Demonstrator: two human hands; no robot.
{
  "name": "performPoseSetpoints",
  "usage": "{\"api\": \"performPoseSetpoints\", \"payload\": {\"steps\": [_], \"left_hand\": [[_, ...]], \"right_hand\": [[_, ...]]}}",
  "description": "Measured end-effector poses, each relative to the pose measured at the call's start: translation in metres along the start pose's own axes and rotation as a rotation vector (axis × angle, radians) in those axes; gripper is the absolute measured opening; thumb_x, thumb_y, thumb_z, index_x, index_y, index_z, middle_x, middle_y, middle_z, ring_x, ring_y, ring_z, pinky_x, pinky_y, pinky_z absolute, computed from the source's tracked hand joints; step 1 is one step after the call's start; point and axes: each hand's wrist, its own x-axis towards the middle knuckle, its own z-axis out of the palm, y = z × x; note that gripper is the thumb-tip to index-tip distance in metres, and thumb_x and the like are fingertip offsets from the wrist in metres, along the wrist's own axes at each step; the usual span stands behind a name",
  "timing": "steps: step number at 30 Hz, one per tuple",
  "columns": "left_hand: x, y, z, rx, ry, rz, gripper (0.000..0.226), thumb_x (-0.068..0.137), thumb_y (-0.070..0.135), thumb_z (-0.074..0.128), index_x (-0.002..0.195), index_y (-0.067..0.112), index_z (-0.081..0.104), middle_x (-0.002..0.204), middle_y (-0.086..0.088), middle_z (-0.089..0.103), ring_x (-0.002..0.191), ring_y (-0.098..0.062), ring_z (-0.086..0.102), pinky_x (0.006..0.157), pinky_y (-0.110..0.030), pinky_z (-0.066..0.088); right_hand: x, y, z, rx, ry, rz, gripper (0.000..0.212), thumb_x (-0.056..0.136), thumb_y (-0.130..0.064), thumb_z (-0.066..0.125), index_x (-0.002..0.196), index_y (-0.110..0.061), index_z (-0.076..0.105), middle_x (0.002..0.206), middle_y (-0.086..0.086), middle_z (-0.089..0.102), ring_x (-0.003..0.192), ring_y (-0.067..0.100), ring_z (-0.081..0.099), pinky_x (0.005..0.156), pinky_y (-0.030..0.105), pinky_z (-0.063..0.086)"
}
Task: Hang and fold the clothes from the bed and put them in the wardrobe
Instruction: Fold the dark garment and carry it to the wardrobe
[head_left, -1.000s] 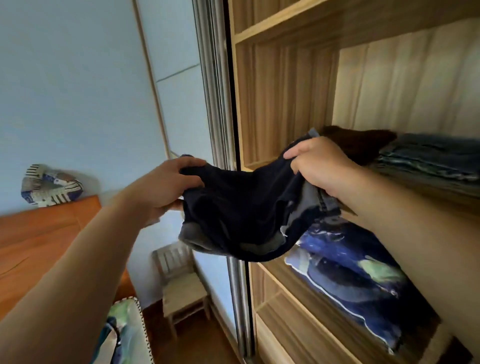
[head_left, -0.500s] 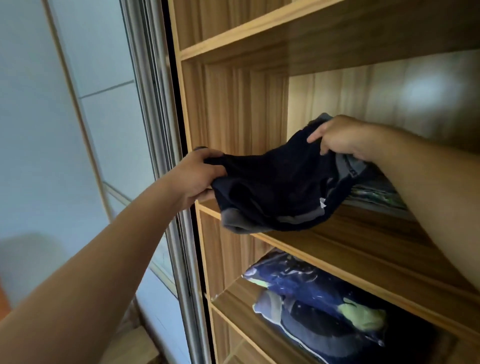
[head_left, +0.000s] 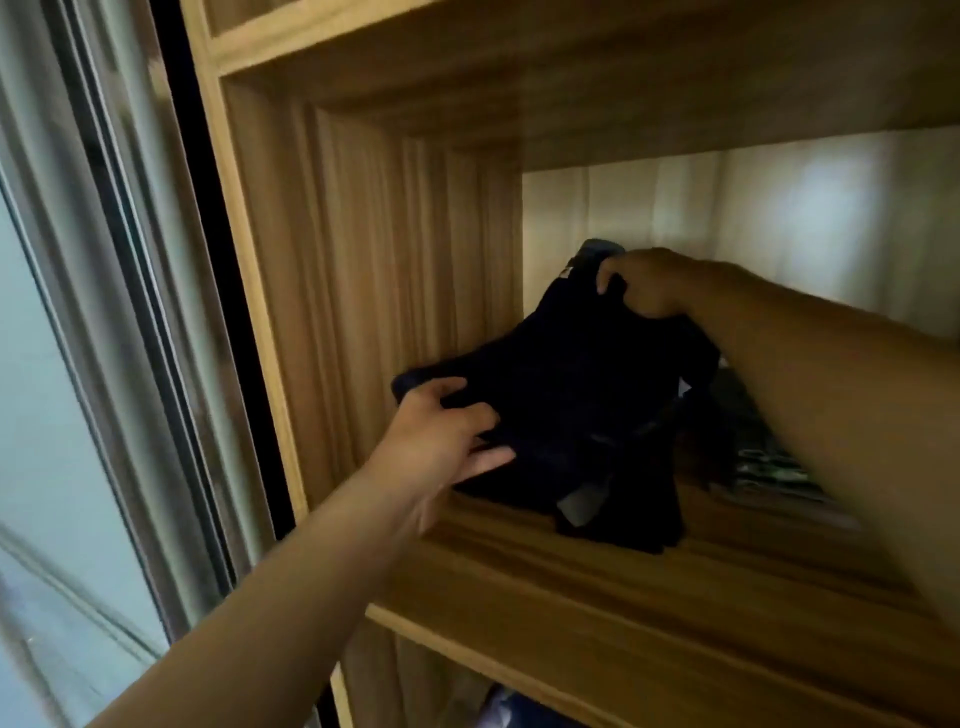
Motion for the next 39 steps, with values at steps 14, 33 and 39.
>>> {"api": "performPoseSetpoints", "payload": {"steps": [14,33,39], "left_hand": [[0.075,-0.03,-0.002,1.212,0.01,0.718,0.033,0.101,0.04,0.047,0.122,0.024,0.067,0.108,-0.003,0.064,0.099,-0.02,0.062,0.084,-0.04,0.054],[0.195,-0.084,0.036,1.48,-0.363,0.235,0.107,0.045,0.091,-0.001,0.148,0.064,0.008,0.168,0.005,0.002,0.152,-0.04,-0.005,0.114,-0.072,0.006],[0.145,-0.071,0.033,1.508,-0.297,0.202,0.089,0.071,0.094,0.001,0.152,0.057,-0.006,0.168,-0.001,-0.005,0.151,-0.041,0.001,0.117,-0.066,0.011]], "right_hand": [[0.044,0.029,0.13,-0.245,-0.123,0.211,0.078,0.089,-0.082,0.021,0.151,-0.038,0.039,0.163,0.011,0.018,0.148,0.039,0.015,0.117,0.062,0.014],[0.012,0.014,0.165,-0.007,-0.294,0.368,0.096,0.073,-0.098,0.017,0.154,-0.053,-0.009,0.167,-0.002,-0.019,0.149,0.043,-0.022,0.115,0.07,-0.008],[-0.059,0.004,0.137,0.177,-0.389,0.349,0.103,0.077,-0.095,0.016,0.16,-0.036,-0.002,0.168,0.002,-0.013,0.152,0.038,-0.016,0.121,0.057,-0.009]]}}
